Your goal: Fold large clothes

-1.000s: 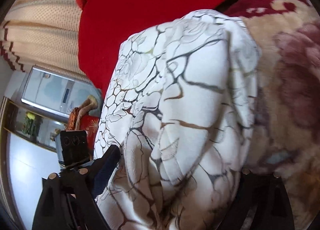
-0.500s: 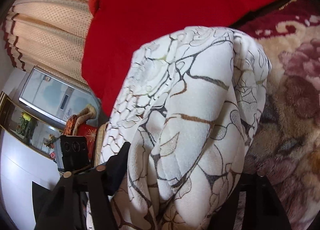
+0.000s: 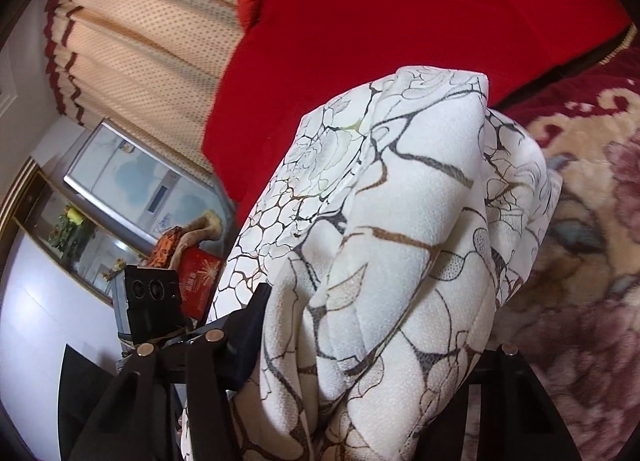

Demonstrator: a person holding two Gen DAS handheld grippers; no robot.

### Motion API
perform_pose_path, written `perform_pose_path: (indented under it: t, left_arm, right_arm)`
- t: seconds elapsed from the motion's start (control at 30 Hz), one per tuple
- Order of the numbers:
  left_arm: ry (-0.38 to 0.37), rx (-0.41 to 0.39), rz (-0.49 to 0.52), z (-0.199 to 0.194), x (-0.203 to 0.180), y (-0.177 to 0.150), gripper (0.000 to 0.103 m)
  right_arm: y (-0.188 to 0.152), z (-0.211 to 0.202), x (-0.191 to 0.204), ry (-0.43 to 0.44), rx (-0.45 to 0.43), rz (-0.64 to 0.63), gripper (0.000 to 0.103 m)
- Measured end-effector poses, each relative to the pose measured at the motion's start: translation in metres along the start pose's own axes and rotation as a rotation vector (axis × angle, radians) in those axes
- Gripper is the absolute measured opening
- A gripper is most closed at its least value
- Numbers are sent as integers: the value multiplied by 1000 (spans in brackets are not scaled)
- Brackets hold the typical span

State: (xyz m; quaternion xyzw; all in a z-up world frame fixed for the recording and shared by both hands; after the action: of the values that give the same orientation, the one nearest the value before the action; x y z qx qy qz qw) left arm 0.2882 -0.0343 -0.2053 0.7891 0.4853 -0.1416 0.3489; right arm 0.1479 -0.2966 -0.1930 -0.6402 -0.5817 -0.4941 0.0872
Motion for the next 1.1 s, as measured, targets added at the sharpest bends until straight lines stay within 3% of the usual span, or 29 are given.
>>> perform_pose_path:
  t: [0.23, 0.6, 0.67, 0.77, 0.87, 1.1]
  left_arm:
    - [33, -41, -11, -14, 6, -4, 80]
    - [84, -22, -6, -16, 2, -15, 80]
    - [103, -7, -17, -5, 4, -12, 80]
    - [195, 51, -39, 22, 19, -10, 80]
    - [278, 130, -106, 49, 39, -11, 87]
    - [371, 85, -47, 42, 23, -20, 88]
  right_arm:
    - [-7, 18, 25, 53, -14, -36, 59]
    - [-21, 28, 43, 28, 9, -72, 58]
    - [-21, 31, 38, -2, 12, -76, 58]
    - [-20, 43, 22, -51, 35, -49, 58]
    - [-19, 66, -9, -166, 97, 4, 58]
    - [-27, 47, -5, -276, 87, -40, 68]
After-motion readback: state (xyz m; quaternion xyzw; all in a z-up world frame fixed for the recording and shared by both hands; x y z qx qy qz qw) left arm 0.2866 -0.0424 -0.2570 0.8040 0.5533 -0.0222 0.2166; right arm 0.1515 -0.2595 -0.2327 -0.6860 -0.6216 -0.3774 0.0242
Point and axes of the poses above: each gripper's, at about its wrist camera, not at the fingertips, and z roughly the way its jaws point, x to its left, y to its top, the point moved 4 cm from there along z, roughly the way its jaws point, and after that the axes turned 12 degrees about x, right-handed, at the moved point
